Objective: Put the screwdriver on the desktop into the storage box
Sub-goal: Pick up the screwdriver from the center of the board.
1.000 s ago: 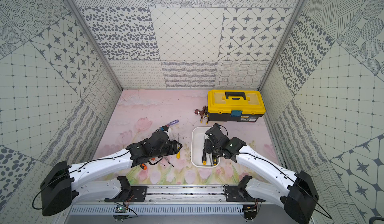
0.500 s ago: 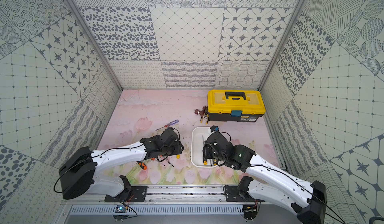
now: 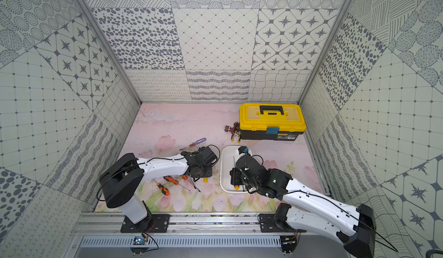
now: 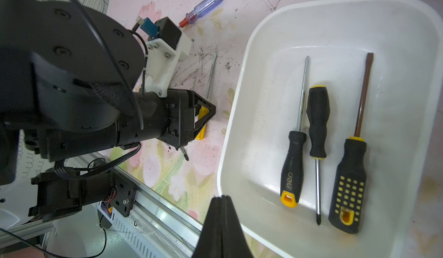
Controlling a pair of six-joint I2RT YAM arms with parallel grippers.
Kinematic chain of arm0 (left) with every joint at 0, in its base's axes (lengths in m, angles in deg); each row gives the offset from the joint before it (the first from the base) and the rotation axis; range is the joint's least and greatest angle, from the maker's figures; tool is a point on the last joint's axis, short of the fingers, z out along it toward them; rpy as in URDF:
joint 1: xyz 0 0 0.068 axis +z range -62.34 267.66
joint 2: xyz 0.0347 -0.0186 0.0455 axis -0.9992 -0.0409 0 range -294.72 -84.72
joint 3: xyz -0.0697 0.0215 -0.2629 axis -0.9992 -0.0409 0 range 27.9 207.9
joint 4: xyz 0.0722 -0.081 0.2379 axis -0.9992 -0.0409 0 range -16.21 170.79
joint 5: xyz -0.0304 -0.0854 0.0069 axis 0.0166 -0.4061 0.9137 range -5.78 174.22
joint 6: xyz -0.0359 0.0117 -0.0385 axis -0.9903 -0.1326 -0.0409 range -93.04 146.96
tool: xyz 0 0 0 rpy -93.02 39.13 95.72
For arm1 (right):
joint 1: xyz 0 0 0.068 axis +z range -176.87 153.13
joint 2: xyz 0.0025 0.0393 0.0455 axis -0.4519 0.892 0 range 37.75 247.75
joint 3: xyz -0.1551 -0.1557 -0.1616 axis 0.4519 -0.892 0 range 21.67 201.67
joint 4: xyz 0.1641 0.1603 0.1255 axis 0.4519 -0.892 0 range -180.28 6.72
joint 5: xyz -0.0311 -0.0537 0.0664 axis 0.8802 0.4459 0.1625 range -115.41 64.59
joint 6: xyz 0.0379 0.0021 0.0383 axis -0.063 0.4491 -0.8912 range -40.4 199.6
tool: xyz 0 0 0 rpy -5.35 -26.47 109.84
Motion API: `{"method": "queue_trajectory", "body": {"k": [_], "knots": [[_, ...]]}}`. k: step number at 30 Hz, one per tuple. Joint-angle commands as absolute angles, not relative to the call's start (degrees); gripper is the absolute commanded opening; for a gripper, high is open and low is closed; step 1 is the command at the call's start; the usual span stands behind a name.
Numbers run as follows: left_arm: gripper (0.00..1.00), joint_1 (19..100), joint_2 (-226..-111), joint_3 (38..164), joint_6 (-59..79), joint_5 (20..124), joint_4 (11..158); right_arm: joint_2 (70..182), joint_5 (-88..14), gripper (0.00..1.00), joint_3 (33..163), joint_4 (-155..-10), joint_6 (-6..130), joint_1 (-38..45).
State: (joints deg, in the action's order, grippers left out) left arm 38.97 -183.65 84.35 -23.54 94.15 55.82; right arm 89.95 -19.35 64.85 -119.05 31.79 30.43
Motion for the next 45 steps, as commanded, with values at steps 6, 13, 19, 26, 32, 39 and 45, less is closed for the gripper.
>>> {"method": "queue_trajectory", "body": {"k": [6, 13, 19, 26, 32, 39, 45], "knots": [[0.0, 38.8, -186.6, 86.0, -22.4, 96.7, 47.1, 89.3, -19.4, 0.03, 65.4, -116.9, 31.8, 30.8], [0.0, 38.8, -179.0, 83.1, -23.8, 96.6, 49.5, 89.1, -19.8, 0.03, 66.0, -116.9, 31.9, 30.8], [0.0, 38.8, -163.1, 75.8, -23.9, 92.0, 61.9, 88.0, -20.7, 0.05, 65.4, -116.2, 31.8, 30.8], [0.0, 38.9, -145.2, 67.3, -26.1, 83.7, 78.8, 85.6, -29.4, 0.34, 62.9, -106.3, 32.7, 31.2], [0.0, 38.9, -137.8, 62.0, -29.9, 73.5, 94.7, 82.7, -33.1, 0.58, 60.8, -100.3, 32.3, 31.8], [0.0, 39.0, -137.1, 58.3, -35.0, 67.4, 108.7, 79.3, -35.7, 0.64, 57.9, -95.2, 31.0, 31.9], [0.0, 38.9, -137.3, 56.3, -37.2, 65.2, 115.3, 79.1, -36.6, 0.69, 56.8, -93.1, 30.5, 31.8]]}}
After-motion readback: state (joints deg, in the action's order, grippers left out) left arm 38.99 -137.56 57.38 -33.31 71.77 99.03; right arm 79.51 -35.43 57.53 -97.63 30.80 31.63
